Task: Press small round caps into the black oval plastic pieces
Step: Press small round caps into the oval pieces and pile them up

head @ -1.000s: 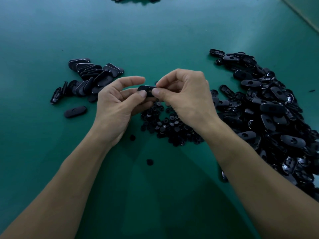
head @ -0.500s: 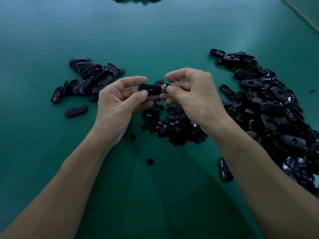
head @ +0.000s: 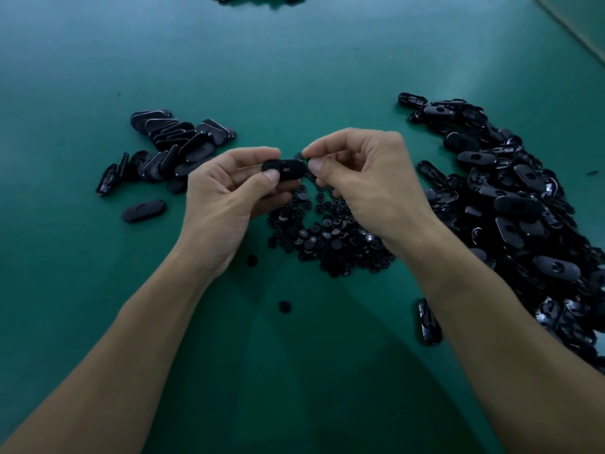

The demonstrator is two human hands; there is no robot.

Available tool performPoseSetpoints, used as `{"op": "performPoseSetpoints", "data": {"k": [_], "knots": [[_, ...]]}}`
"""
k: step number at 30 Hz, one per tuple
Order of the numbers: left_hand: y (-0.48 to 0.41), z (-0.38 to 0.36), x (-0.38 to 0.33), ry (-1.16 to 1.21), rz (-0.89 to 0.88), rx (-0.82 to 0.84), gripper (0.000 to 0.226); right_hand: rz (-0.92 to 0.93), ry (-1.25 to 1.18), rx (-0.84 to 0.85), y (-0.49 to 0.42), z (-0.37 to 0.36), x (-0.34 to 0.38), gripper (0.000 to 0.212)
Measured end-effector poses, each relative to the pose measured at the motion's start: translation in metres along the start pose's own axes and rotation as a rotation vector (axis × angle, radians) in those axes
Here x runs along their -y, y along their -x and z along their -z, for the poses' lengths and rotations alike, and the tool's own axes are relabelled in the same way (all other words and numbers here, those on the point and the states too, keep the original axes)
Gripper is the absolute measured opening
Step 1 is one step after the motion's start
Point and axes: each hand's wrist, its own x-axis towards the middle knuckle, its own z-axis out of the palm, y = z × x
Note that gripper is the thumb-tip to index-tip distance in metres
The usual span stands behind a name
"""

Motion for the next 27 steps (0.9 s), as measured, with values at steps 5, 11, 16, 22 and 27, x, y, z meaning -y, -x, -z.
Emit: {"op": "performPoseSetpoints", "data": {"k": [5, 11, 16, 22, 27], "knots": [[0.0, 0.001, 0.001, -0.011, -0.006, 0.0, 0.015, 0.009, 0.031, -0.007, 0.0, -0.001, 0.003, 0.014], [-0.003, 0.002, 0.003, -0.01, -0.042, -0.012, 0.014, 0.088, 0.174, -0.015, 0.006, -0.009, 0.013, 0.014], [-0.004, 0.003, 0.004, 0.005, -0.029, -0.018, 0.014, 0.099, 0.282, -0.044, 0.008, -0.019, 0.017, 0.012], [-0.004, 0.003, 0.006, -0.046, -0.035, -0.009, 0.015, 0.079, 0.377, -0.018, 0.007, -0.023, 0.016, 0.016], [-0.004, 0.004, 0.007, -0.11, -0.06, -0.005, 0.021, 0.056, 0.366, 0.008, 0.006, -0.022, 0.015, 0.015]]}}
